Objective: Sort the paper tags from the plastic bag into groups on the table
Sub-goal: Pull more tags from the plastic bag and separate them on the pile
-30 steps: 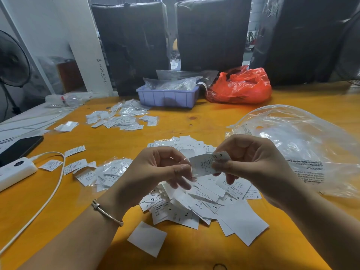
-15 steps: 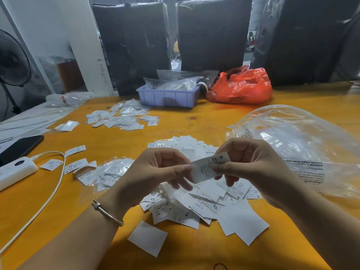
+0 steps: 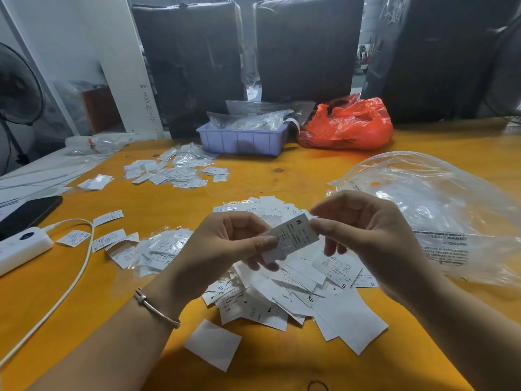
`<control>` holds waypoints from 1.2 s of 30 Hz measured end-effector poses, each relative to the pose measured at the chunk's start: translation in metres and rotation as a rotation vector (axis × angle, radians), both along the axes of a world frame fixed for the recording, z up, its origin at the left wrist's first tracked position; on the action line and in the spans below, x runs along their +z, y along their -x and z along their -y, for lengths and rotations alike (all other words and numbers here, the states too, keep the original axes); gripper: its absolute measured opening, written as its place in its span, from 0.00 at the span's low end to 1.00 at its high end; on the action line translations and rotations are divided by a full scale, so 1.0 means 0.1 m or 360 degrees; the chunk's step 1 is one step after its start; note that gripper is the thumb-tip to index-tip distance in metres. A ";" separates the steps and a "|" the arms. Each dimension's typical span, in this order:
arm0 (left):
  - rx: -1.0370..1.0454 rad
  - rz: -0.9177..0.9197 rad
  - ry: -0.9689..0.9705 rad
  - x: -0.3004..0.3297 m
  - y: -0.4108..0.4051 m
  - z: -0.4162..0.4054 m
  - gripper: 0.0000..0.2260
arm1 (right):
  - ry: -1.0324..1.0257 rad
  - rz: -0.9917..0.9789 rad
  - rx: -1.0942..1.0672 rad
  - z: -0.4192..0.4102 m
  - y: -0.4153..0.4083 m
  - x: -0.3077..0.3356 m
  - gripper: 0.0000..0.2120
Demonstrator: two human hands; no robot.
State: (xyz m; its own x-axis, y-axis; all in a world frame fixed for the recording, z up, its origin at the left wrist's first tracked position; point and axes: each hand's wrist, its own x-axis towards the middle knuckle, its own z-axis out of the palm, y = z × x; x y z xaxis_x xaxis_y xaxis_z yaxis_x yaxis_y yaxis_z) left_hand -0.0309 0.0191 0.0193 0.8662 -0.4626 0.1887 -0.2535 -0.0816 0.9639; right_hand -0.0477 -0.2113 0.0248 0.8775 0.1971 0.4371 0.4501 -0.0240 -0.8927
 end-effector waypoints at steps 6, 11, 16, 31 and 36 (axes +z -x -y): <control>-0.0025 -0.0043 0.0036 -0.01 0.01 0.03 0.05 | 0.0017 0.0066 -0.0017 -0.08 0.04 -0.03 0.04; -0.0043 -0.0085 0.0046 -0.02 0.02 0.06 0.07 | 0.0159 0.0090 -0.0015 -0.17 0.07 -0.09 0.07; -0.0055 -0.0101 -0.0001 -0.04 0.01 0.06 0.06 | 0.0214 0.0091 -0.0043 -0.18 0.08 -0.09 0.05; 0.0161 -0.0038 -0.0070 0.02 -0.02 -0.02 0.08 | 0.0110 -0.0164 -0.0079 -0.07 -0.01 -0.11 0.05; 0.0256 -0.0009 -0.0238 0.02 -0.09 -0.11 0.07 | 0.0144 -0.0157 -0.0096 -0.05 -0.02 -0.11 0.07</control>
State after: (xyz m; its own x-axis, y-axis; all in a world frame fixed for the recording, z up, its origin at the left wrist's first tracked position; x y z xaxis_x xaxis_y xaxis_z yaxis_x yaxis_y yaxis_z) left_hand -0.0217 0.0305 0.0214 0.9320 -0.3408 0.1235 -0.2205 -0.2628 0.9393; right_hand -0.0454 -0.2058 0.0139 0.9267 0.1778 0.3310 0.3556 -0.1308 -0.9254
